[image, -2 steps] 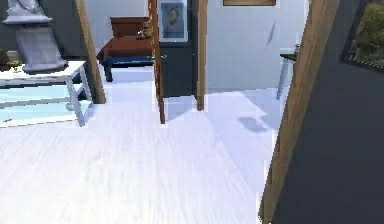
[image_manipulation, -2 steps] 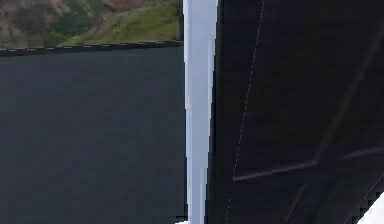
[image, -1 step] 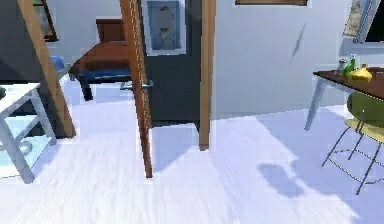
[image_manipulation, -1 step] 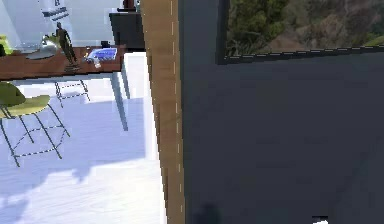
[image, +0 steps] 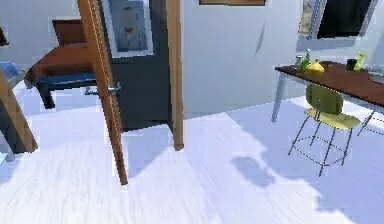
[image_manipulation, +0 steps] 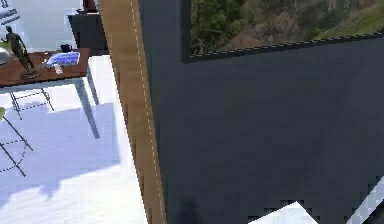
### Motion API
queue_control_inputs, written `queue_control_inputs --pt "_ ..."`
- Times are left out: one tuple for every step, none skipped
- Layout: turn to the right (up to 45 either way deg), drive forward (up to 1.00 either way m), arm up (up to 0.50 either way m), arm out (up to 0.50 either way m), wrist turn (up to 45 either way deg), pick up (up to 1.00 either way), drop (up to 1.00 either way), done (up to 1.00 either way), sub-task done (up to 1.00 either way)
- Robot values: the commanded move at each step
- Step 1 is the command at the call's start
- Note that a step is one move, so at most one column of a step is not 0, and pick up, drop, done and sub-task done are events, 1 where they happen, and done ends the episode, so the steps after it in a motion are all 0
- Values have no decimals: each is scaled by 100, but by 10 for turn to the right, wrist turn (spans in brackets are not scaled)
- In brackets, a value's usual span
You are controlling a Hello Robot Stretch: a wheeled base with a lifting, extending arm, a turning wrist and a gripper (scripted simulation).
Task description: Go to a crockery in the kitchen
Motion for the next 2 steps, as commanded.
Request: queue_control_inputs --pt "0 10 0 0 0 0 0 0 0" --pt "150 0 0 0 0 0 0 0 0"
